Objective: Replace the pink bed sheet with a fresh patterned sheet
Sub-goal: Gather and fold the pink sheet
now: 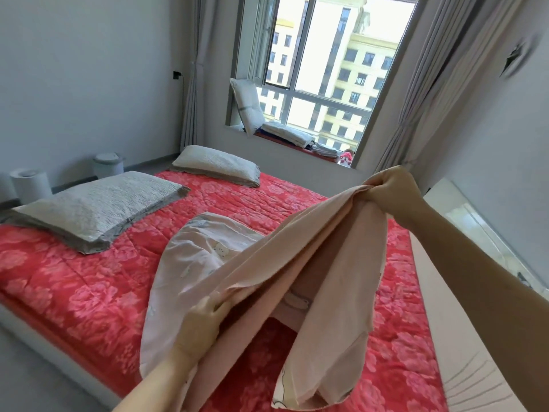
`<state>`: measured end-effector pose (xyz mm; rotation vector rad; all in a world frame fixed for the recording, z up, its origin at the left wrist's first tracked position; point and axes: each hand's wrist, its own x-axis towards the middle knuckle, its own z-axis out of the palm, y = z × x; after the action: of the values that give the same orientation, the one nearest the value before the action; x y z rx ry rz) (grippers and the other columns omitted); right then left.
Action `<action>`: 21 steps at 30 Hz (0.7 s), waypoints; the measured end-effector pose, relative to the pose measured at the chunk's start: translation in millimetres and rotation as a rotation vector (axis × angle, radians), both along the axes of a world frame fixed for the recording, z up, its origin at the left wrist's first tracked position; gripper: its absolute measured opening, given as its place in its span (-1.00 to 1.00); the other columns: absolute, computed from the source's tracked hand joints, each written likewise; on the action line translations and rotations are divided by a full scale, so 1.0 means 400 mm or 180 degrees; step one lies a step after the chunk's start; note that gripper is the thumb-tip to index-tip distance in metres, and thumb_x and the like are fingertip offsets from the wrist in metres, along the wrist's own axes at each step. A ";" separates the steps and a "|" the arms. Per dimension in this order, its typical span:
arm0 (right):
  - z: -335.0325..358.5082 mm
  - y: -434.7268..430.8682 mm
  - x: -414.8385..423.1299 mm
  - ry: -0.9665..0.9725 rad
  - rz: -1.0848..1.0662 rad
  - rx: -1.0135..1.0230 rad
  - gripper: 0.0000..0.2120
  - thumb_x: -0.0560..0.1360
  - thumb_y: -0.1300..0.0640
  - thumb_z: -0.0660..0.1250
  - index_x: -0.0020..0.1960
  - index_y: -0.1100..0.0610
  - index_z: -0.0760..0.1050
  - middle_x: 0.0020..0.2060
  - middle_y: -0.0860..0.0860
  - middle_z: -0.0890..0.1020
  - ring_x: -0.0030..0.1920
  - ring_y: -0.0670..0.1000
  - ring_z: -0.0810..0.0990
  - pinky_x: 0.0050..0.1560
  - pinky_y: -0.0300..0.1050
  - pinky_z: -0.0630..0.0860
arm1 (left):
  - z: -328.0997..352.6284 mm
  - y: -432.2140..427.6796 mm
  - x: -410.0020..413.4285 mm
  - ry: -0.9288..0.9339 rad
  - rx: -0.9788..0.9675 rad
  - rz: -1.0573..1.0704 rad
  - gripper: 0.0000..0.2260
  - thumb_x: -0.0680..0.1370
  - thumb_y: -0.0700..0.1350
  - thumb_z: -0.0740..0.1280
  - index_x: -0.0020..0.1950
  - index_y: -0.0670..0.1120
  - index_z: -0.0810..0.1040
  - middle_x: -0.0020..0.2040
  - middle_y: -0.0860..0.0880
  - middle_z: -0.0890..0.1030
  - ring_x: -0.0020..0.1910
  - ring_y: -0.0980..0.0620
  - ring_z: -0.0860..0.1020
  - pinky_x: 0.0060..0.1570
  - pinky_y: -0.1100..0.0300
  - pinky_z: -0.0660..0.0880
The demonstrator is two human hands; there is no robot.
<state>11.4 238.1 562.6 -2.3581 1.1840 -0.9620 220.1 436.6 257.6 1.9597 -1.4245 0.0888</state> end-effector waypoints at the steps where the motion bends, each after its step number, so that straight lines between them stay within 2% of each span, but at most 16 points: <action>1: 0.013 0.001 0.006 -0.0060 0.0001 0.0038 -0.90 0.35 0.37 0.37 -0.23 0.28 0.67 -0.41 0.11 0.54 -0.34 -0.01 0.41 -0.44 -0.26 0.33 | -0.001 -0.006 -0.015 -0.0083 0.0051 0.0045 -0.77 0.48 0.01 0.15 -0.01 -0.04 0.53 -0.25 -0.01 0.55 -0.32 0.02 0.55 -0.33 0.11 0.51; 2: 0.027 0.004 0.011 -0.0134 0.0004 0.0076 -0.91 0.35 0.36 0.38 -0.21 0.27 0.67 -0.39 0.11 0.54 -0.33 -0.02 0.41 -0.47 -0.30 0.34 | 0.001 -0.015 -0.025 -0.0128 -0.0015 -0.0103 -0.80 0.49 0.02 0.17 -0.03 -0.04 0.51 -0.29 -0.01 0.49 -0.39 0.01 0.49 -0.40 0.08 0.47; 4: 0.053 0.010 0.016 -0.0263 -0.0001 0.0121 -0.91 0.35 0.35 0.41 -0.16 0.29 0.66 -0.34 0.13 0.53 -0.32 -0.04 0.40 -0.53 -0.41 0.28 | 0.009 -0.039 -0.045 -0.0350 -0.0019 -0.0530 -0.78 0.47 -0.14 0.19 0.09 -0.06 0.48 -0.26 -0.02 0.41 -0.48 -0.01 0.43 -0.57 0.12 0.41; 7: 0.082 0.015 0.015 -0.0374 0.0008 0.0176 -0.89 0.35 0.37 0.41 -0.14 0.39 0.63 -0.31 0.13 0.49 -0.32 -0.05 0.37 -0.54 -0.43 0.27 | 0.018 -0.063 -0.037 -0.0322 -0.0081 -0.0564 -0.74 0.53 -0.14 0.16 0.18 -0.06 0.50 -0.12 -0.02 0.50 -0.35 0.00 0.52 -0.43 0.12 0.54; 9: 0.091 0.015 0.011 -0.0438 -0.0039 0.0214 -0.87 0.34 0.37 0.42 -0.11 0.36 0.64 -0.29 0.12 0.52 -0.34 -0.07 0.39 -0.53 -0.43 0.31 | 0.022 -0.065 -0.040 -0.0524 0.0086 -0.0742 -0.76 0.50 -0.18 0.19 0.15 -0.06 0.46 -0.21 -0.06 0.51 -0.44 0.00 0.46 -0.54 0.16 0.49; 12: 0.097 0.016 0.006 -0.0437 -0.0151 0.0216 -0.86 0.33 0.36 0.43 -0.10 0.30 0.65 -0.29 0.11 0.55 -0.36 -0.08 0.42 -0.53 -0.43 0.35 | 0.012 -0.087 -0.051 -0.1221 0.0098 -0.0826 -0.72 0.42 -0.24 0.23 0.10 -0.04 0.45 -0.27 -0.06 0.51 -0.53 0.02 0.41 -0.61 0.23 0.40; 14: 0.099 0.017 0.006 -0.0421 -0.0191 0.0230 -0.86 0.33 0.37 0.43 -0.11 0.33 0.65 -0.30 0.11 0.55 -0.34 -0.06 0.44 -0.50 -0.38 0.40 | 0.018 -0.108 -0.080 -0.1447 0.0333 -0.0850 -0.69 0.31 -0.24 0.38 0.04 -0.06 0.57 -0.26 -0.04 0.52 -0.55 0.03 0.41 -0.60 0.25 0.40; 16: 0.098 0.023 0.008 -0.0389 -0.0177 0.0247 -0.86 0.33 0.38 0.42 -0.11 0.34 0.64 -0.31 0.11 0.56 -0.30 -0.02 0.47 -0.39 -0.27 0.46 | 0.032 -0.129 -0.114 -0.1616 0.0604 -0.0786 -0.66 0.18 -0.15 0.52 -0.06 -0.09 0.68 -0.25 -0.03 0.56 -0.45 0.04 0.50 -0.49 0.29 0.44; 18: 0.098 0.030 0.008 -0.0392 -0.0170 0.0271 -0.86 0.33 0.38 0.41 -0.11 0.33 0.64 -0.35 0.10 0.54 -0.32 -0.03 0.47 -0.37 -0.25 0.47 | 0.066 -0.139 -0.157 -0.1258 0.0721 -0.0426 -0.74 0.31 -0.04 0.44 -0.04 -0.10 0.67 -0.15 -0.03 0.59 -0.23 0.03 0.59 -0.30 0.22 0.50; 19: 0.098 0.031 0.006 -0.0408 -0.0179 0.0284 -0.86 0.33 0.38 0.41 -0.11 0.32 0.64 -0.37 0.09 0.53 -0.34 -0.05 0.46 -0.41 -0.30 0.46 | 0.087 -0.139 -0.187 -0.0946 0.0647 -0.0203 -0.74 0.37 0.01 0.39 -0.03 -0.09 0.65 -0.10 -0.02 0.59 -0.20 0.03 0.59 -0.30 0.19 0.51; 21: 0.097 0.035 0.000 -0.0470 -0.0252 0.0328 -0.87 0.33 0.38 0.41 -0.11 0.31 0.64 -0.38 0.07 0.51 -0.35 -0.08 0.44 -0.48 -0.36 0.43 | 0.101 -0.149 -0.240 -0.0396 0.0745 0.0121 -0.63 0.49 0.09 0.26 0.17 -0.12 0.55 0.12 -0.05 0.51 -0.07 -0.01 0.56 -0.19 0.15 0.49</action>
<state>11.3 252.2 601.3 -2.1355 1.2461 -1.0546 124.0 377.1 297.9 2.2054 -1.5357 0.0648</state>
